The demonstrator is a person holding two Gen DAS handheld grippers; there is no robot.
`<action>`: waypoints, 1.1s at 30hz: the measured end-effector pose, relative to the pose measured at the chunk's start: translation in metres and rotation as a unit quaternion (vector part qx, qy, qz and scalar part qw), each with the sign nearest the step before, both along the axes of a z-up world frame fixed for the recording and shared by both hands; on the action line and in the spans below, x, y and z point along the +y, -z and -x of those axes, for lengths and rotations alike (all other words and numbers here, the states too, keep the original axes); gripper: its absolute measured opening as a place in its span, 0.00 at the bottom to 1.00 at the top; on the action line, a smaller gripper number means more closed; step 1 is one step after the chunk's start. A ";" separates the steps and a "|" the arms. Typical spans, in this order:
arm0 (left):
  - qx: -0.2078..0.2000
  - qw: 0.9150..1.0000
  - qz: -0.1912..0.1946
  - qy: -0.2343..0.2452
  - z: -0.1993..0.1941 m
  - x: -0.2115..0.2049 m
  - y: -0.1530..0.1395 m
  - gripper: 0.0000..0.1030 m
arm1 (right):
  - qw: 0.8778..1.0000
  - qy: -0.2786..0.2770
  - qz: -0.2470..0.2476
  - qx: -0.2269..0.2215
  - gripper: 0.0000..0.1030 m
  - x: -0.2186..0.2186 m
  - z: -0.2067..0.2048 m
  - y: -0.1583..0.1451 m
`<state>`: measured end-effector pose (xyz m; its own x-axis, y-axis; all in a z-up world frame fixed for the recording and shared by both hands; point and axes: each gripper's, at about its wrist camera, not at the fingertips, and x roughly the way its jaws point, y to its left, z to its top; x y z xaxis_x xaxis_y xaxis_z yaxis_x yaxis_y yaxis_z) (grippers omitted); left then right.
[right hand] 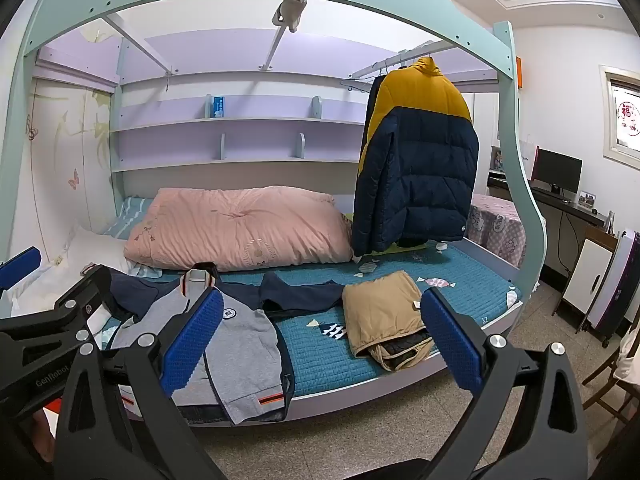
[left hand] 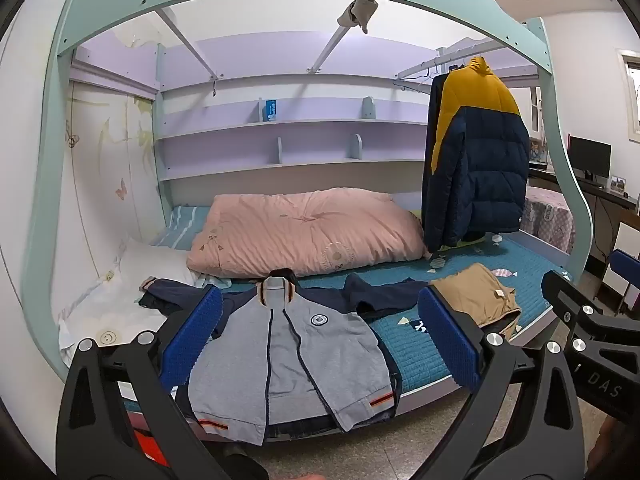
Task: Fold large clothes
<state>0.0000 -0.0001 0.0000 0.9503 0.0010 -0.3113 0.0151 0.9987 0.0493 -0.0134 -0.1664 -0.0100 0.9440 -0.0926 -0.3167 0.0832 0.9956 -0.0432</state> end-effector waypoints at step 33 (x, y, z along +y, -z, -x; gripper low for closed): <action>0.001 1.000 0.000 0.001 0.000 0.000 0.000 0.95 | 1.000 0.000 0.000 -0.001 0.93 0.000 -0.001 0.003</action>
<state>0.0001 -0.0003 -0.0001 0.9496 0.0000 -0.3136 0.0164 0.9986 0.0496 -0.0120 -0.1660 -0.0135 0.9444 -0.0917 -0.3157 0.0826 0.9957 -0.0424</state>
